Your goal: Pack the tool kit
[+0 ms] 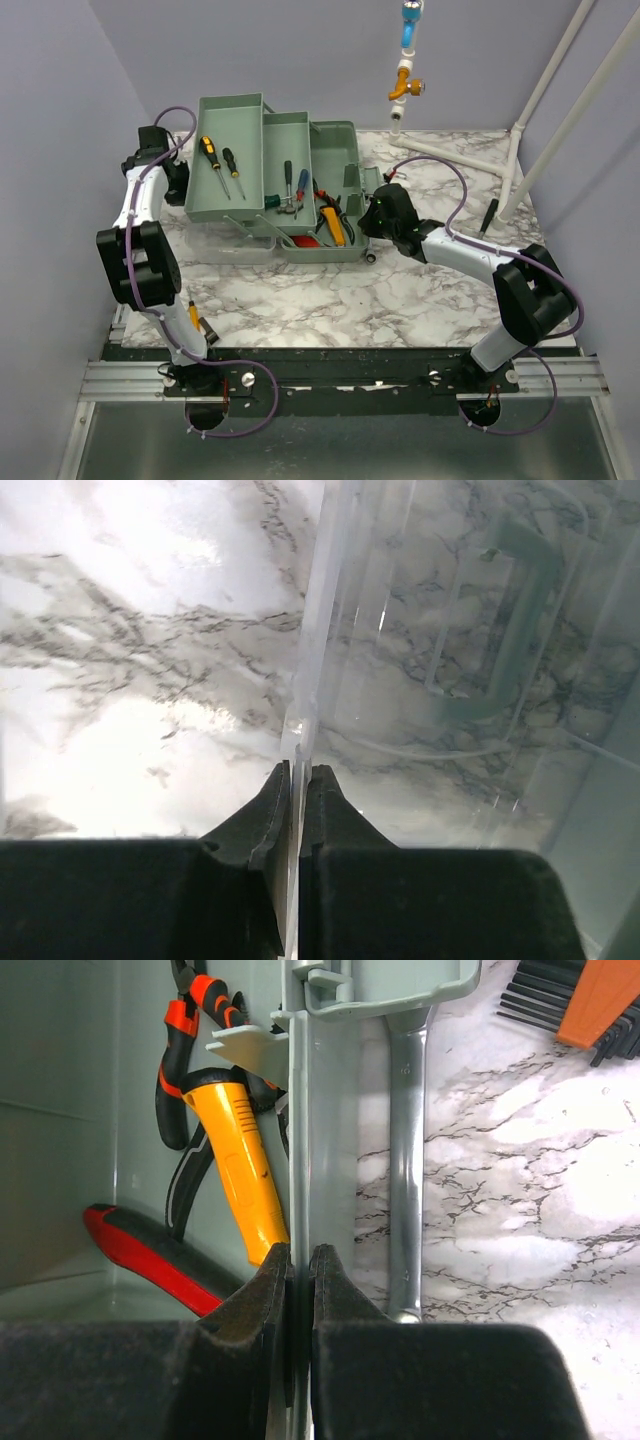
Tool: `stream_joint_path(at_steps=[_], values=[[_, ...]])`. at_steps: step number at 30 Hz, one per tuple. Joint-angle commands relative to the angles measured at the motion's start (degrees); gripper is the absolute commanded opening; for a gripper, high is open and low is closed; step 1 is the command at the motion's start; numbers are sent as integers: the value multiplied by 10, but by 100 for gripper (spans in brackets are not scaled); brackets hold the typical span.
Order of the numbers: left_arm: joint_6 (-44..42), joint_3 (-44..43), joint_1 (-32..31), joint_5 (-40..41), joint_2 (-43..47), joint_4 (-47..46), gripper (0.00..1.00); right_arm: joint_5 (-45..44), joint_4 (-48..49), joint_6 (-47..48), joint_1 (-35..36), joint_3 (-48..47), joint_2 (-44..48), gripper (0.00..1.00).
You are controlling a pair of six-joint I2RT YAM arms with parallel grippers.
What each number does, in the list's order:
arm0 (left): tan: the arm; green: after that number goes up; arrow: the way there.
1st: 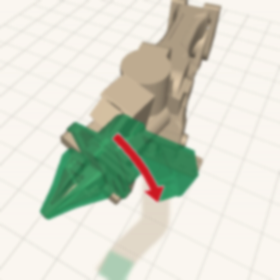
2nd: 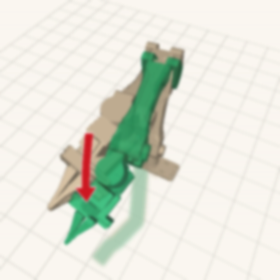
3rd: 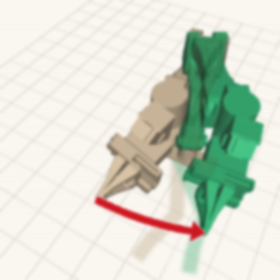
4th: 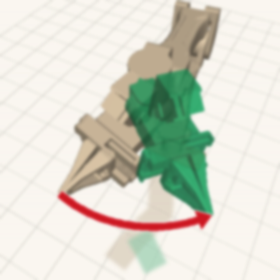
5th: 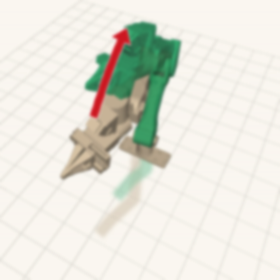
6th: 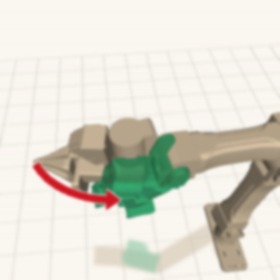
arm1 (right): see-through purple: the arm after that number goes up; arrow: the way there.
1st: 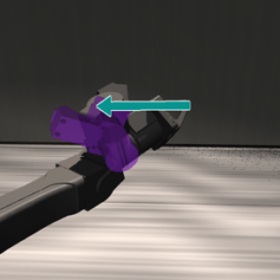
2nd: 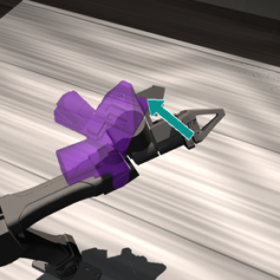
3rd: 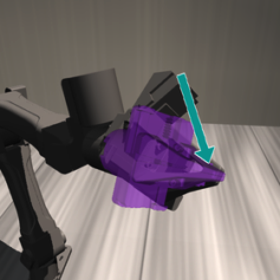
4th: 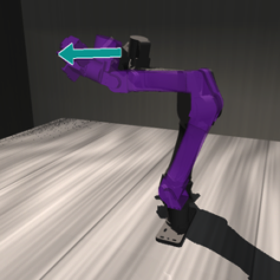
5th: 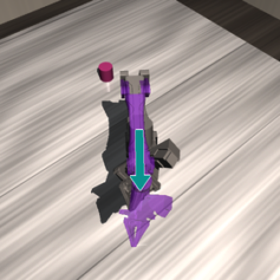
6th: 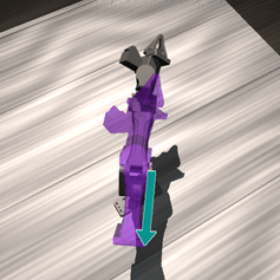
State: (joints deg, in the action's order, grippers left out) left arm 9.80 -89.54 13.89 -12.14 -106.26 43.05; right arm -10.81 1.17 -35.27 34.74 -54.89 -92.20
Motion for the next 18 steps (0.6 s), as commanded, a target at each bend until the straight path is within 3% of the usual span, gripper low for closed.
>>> stream_joint_path(at_steps=[1,4,8,18], values=[[44,-32,-29,166,86,0,0,89,17,12,8,13,-19,1],[42,-33,-44,219,108,-2,0,92,27,13,8,17,-16,1],[36,-32,-44,213,128,-6,0,84,25,16,8,18,-18,1],[92,-24,20,-161,92,-35,0,85,18,11,7,11,-38,1]])
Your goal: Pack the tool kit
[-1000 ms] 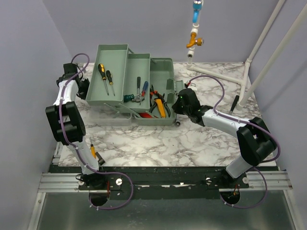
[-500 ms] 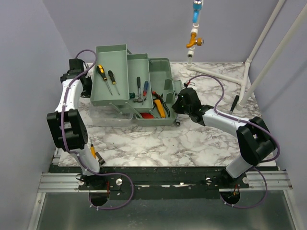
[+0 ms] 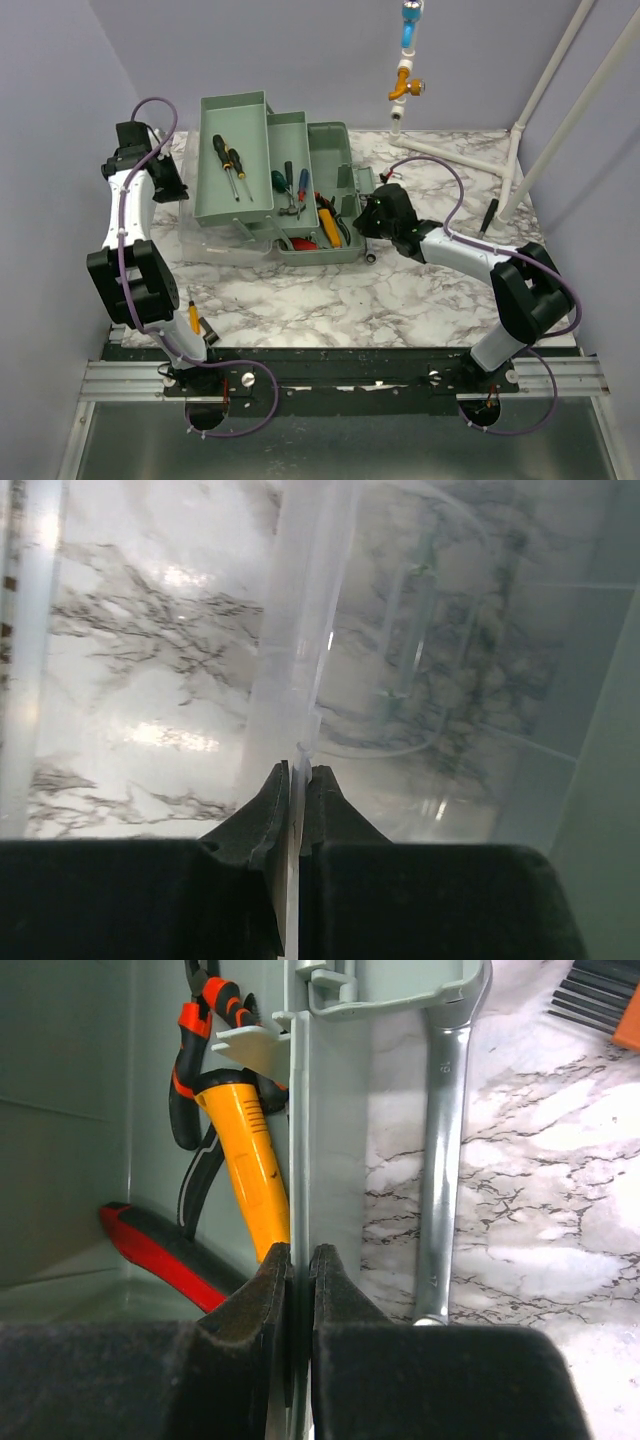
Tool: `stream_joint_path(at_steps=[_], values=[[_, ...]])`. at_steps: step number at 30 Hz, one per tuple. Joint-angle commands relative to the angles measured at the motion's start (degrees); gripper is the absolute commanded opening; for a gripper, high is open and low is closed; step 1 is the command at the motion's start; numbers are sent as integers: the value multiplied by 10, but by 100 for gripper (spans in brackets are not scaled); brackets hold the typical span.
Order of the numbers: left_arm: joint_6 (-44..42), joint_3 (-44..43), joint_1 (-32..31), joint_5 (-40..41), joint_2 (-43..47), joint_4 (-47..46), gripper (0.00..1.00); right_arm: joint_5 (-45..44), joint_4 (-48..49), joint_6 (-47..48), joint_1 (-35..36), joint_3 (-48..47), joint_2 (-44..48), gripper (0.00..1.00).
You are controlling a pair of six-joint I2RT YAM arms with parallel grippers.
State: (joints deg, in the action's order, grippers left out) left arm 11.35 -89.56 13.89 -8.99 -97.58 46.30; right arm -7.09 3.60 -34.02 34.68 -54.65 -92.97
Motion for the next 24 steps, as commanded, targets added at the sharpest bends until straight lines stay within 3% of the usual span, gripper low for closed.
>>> stream_joint_path(at_steps=[1,8,16,24], values=[[76,-26,21,-199,1,-65,0,49,-6,-2,8,8,-32,1],[65,-26,19,-164,24,-60,0,50,-4,3,8,6,-33,0],[42,-75,-43,47,87,0,0,15,-34,1,22,-18,-39,1],[30,-155,-101,201,130,66,0,-30,-62,-20,57,-37,-36,1]])
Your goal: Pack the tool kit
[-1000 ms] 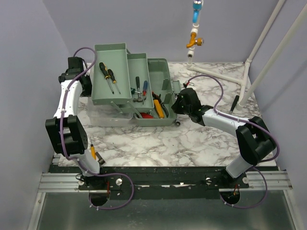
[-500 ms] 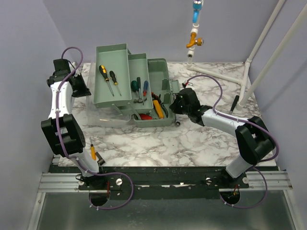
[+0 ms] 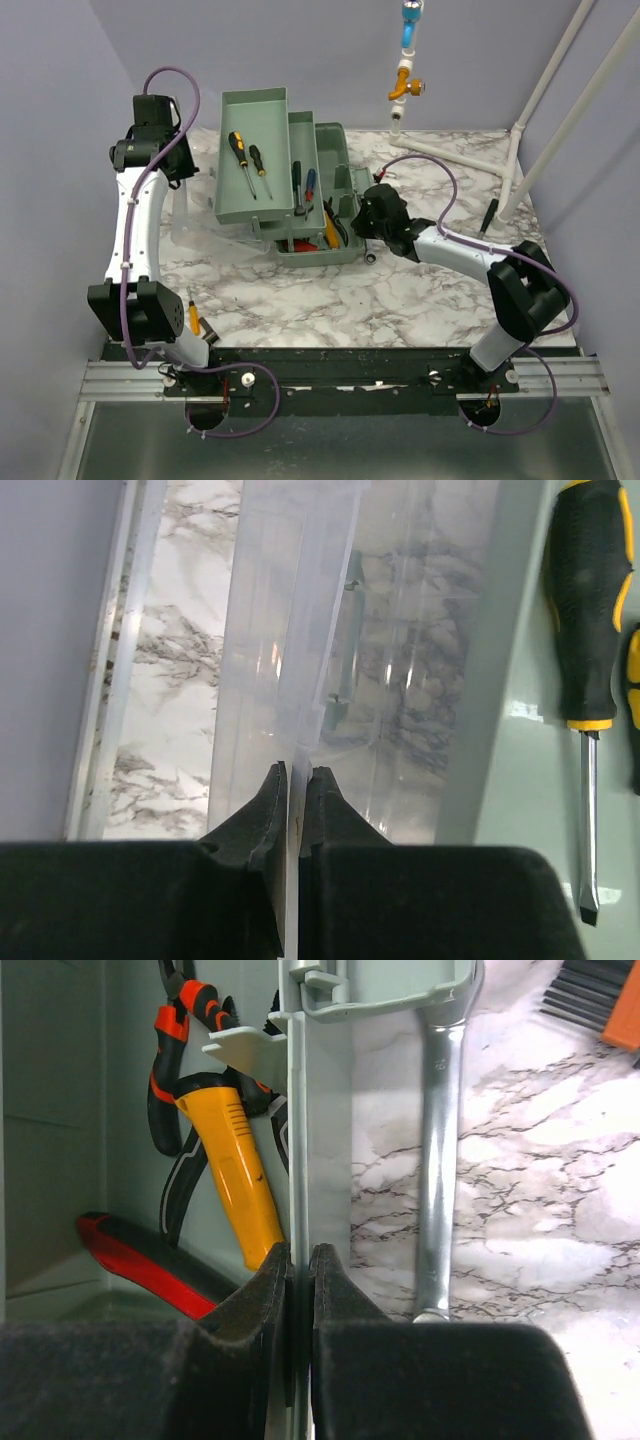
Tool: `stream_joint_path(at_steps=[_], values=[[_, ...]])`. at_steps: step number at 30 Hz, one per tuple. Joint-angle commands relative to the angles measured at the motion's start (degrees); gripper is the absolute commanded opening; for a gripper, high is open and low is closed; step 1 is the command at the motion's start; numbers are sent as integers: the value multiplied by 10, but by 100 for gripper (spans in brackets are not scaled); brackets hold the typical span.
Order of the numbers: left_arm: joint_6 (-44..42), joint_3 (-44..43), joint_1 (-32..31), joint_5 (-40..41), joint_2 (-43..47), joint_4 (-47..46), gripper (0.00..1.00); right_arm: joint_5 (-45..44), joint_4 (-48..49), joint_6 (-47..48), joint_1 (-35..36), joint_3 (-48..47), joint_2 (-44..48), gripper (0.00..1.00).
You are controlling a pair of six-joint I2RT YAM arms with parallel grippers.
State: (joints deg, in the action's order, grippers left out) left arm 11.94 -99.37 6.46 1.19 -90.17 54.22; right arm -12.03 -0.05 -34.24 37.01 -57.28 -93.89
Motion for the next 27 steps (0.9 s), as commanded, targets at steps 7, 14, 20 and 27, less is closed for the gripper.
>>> stream_joint_path(at_steps=[7,14,20,27], values=[[-10,-61,-152,287,87,-19,0,36,-27,-46,74,-30,-47,1],[-89,-83,-285,482,72,-41,0,-21,-9,-86,154,-26,-21,1],[-163,-80,-373,601,43,-82,0,-8,24,-102,157,-5,18,11],[-253,-9,-444,693,28,-207,0,-59,14,-91,157,14,76,50]])
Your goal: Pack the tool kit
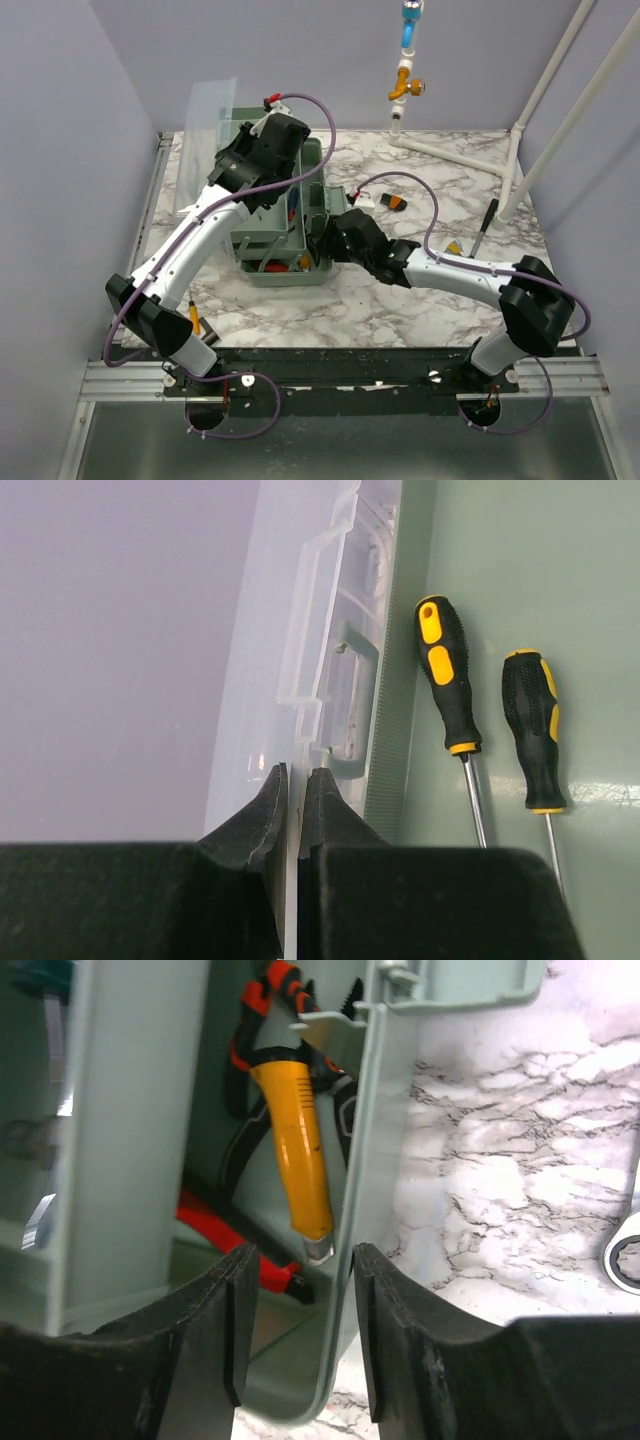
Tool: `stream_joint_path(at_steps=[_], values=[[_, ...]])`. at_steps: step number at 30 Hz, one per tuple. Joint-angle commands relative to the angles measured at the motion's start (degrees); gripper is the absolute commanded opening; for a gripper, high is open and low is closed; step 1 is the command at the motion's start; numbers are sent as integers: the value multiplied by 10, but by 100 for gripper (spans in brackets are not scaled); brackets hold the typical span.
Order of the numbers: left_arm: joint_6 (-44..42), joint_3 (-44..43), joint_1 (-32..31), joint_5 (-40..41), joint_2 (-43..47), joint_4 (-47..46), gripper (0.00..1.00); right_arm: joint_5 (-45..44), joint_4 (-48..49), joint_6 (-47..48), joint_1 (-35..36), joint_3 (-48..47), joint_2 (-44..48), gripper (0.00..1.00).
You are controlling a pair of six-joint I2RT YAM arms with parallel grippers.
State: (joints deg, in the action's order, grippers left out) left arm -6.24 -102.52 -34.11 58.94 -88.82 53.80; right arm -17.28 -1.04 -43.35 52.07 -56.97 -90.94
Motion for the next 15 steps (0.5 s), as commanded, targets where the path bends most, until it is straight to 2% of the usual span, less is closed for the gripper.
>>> stream_joint_path(at_steps=[1,5,9,10,12,15], values=[[-78,39,-44,115,17,-222,0,-9,20,0,7,12,50,50],[-59,66,-66,119,12,-230,0,-27,11,-1,6,24,69,53],[-54,83,-97,142,0,-241,0,-83,-9,11,6,45,109,56],[-62,89,-104,151,-3,-255,2,-105,-15,15,6,48,117,56],[-86,102,-119,173,-13,-291,13,-141,-26,21,6,53,134,57],[-91,110,-133,180,-27,-312,18,-175,-37,28,2,63,159,57]])
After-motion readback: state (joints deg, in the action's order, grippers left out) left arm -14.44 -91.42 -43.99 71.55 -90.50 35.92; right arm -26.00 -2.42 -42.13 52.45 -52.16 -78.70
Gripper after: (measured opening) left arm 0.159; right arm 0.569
